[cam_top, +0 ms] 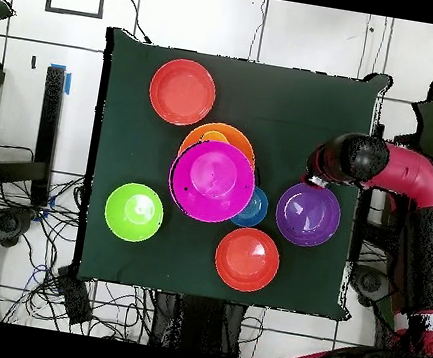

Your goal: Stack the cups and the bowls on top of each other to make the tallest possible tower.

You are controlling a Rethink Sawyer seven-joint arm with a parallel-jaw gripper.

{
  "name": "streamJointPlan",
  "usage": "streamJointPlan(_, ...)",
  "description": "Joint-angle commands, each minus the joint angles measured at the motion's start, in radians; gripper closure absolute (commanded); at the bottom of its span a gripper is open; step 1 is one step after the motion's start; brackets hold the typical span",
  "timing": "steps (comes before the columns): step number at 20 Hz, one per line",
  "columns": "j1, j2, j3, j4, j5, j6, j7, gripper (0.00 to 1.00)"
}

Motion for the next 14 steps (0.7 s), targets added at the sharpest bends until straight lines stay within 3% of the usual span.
streamJointPlan(1, 0.028, 0.044, -0.003, -0.017, -0.086, 0.030, -0.265, 0.00)
streamJointPlan(7, 0.032, 0.055, -0.011, 0.000, -0.094, 0.015, -0.252, 0.00)
streamJointPlan(14, 0.021, 0.086, -0.007, -0.033, -0.109, 0.019, -0.302, 0.00)
